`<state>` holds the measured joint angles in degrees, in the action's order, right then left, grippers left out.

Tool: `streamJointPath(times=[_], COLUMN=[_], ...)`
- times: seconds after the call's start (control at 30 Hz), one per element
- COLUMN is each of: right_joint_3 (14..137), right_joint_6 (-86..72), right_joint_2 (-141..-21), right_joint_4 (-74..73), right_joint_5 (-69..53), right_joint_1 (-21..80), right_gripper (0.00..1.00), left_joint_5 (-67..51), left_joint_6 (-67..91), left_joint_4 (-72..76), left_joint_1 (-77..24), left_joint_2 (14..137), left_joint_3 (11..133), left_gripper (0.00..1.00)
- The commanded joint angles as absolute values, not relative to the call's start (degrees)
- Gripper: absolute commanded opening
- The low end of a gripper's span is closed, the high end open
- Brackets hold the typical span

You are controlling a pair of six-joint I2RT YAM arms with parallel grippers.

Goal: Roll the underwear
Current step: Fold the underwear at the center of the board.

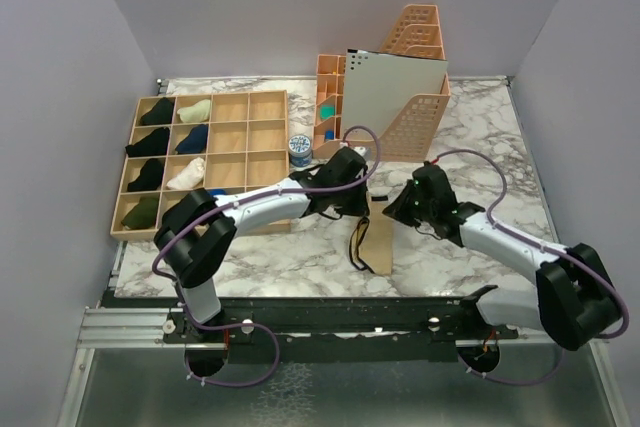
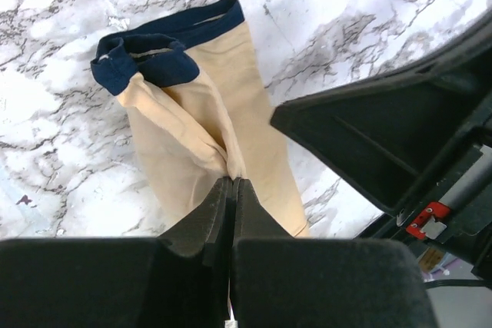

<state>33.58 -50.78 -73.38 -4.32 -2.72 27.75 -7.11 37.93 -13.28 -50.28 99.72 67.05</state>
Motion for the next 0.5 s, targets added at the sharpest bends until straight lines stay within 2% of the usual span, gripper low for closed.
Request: streamJointPath(times=[0.0, 0.1, 0.27, 0.47], right_joint_3=[29.9, 27.2, 23.7, 22.9], right_joint_6=[-49.9, -52.4, -51.4, -52.1], right_joint_2=[-67.5, -65.5, -65.1, -64.7], right_joint_4=[-16.4, -20.0, -15.2, -14.2], right_joint_5=[9.4, 12.9, 6.6, 5.9], right_joint_1=[27.3, 26.9, 26.9, 26.9], right_gripper=[0.08, 0.11, 0.09, 0.09], left_joint_5=[-8.0, -8.4, -9.9, -11.3], left_joint_6=[38.9, 40.1, 40.2, 37.7], left_joint_4=[-12.0, -11.9, -11.9, -12.1], left_joint_1=[-50.5, -50.6, -51.2, -54.0], left_joint_2=[101.6, 103.1, 106.4, 109.6], left_joint_3=[70.0, 70.9, 72.9, 76.8], left_gripper=[0.0, 0.0, 0.0, 0.0])
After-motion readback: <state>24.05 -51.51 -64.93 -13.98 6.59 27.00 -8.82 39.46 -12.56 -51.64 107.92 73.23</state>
